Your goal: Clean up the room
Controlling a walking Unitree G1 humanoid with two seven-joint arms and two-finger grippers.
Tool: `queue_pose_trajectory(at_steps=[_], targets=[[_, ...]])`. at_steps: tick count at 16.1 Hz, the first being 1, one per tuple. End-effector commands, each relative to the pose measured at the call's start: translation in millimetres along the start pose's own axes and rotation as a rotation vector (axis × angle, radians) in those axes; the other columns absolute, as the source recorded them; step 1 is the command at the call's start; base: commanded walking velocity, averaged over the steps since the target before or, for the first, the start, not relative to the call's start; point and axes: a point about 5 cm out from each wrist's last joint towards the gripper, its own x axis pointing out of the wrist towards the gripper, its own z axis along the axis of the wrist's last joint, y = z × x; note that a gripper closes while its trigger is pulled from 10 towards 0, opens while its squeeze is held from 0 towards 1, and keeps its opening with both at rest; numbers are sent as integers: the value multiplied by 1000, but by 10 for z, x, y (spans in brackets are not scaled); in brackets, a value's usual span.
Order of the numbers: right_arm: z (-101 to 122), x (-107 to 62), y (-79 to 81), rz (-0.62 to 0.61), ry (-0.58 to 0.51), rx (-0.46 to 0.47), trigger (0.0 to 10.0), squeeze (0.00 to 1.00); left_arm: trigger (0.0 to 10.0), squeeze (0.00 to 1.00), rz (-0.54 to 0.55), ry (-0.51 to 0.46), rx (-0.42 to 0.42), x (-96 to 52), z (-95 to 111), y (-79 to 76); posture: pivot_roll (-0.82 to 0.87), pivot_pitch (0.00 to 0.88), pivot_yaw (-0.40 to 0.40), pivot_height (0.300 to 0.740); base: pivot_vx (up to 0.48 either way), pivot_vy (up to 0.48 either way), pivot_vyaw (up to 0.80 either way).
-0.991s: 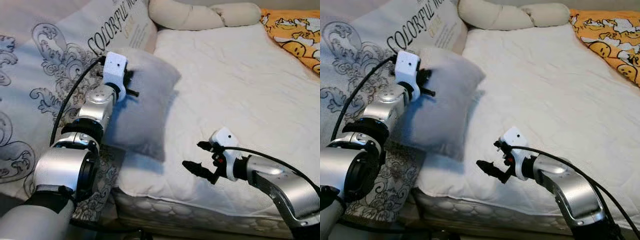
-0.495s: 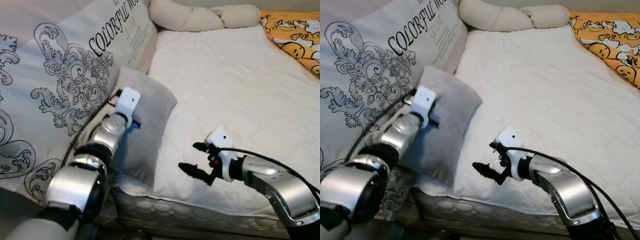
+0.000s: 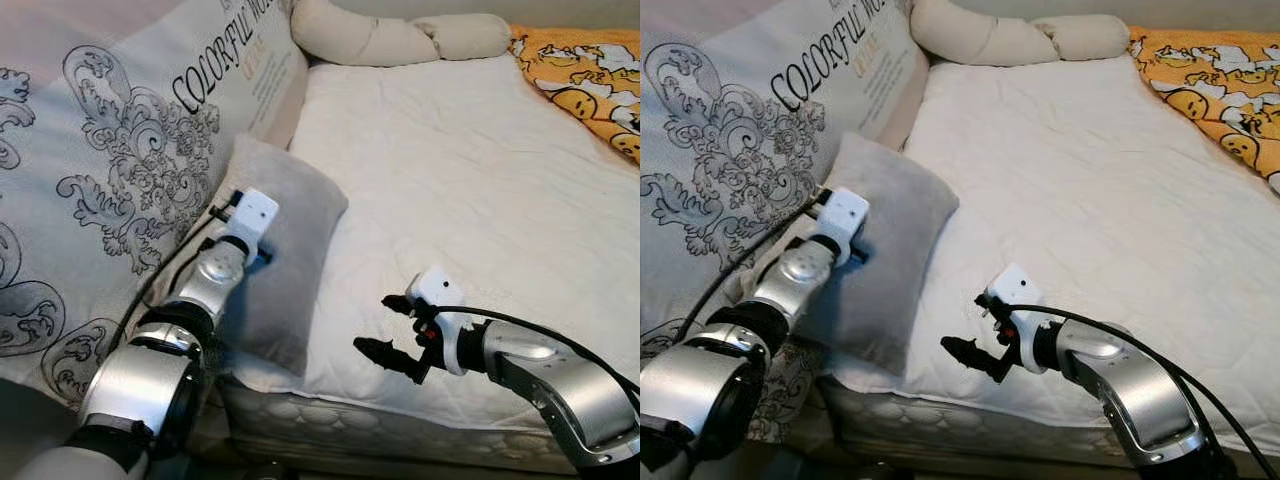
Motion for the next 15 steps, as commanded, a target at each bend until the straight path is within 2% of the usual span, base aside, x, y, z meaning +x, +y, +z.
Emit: queue_pose_trajectory(at_steps=[1,2,3,4,6,7,10,11,12,13,15], targets=[[61,-38,-12,-28,-59,-6,10000,0,10000,1000,-16,-106,-91,25,193,160,-112,0,93,740,0,0,0],[69,-54,-30,-47,-77,-7,10000,0,10000,1000,-43,-168,-147,23,275,199,-106,0,90,740,0,0,0],[71,-61,-37,-54,-83,-5,10000,0,10000,204,-62,-195,-180,23,316,211,-100,0,90,740,0,0,0],[82,-83,-60,-82,-108,-5,10000,0,10000,0,-86,-270,-269,24,447,273,-85,0,86,740,0,0,0],[104,-117,-129,-181,-165,4,10000,0,10000,0,-103,-380,-385,-1,646,381,-76,0,85,740,0,0,0],[119,-110,-184,-280,-201,12,10000,0,10000,0,-141,-386,-407,-53,647,365,-77,0,90,740,0,0,0],[150,-59,-254,-503,-288,97,10000,0,10000,0,-131,-382,-318,-341,418,242,-82,0,90,740,0,0,0],[145,-65,-261,-538,-304,119,10000,43,10000,0,-121,-376,-319,-391,374,226,-82,0,87,740,0,0,0],[151,-84,-263,-590,-345,163,10000,1000,10000,0,-92,-353,-340,-506,275,203,-79,0,81,740,0,-375,0],[146,-101,-255,-628,-353,165,10000,1000,10000,0,-49,-302,-365,-634,162,189,-81,0,76,740,0,-480,0],[123,-118,-277,-667,-350,167,10000,1000,10000,0,-14,-239,-375,-759,57,153,-74,0,69,740,0,-480,0]])
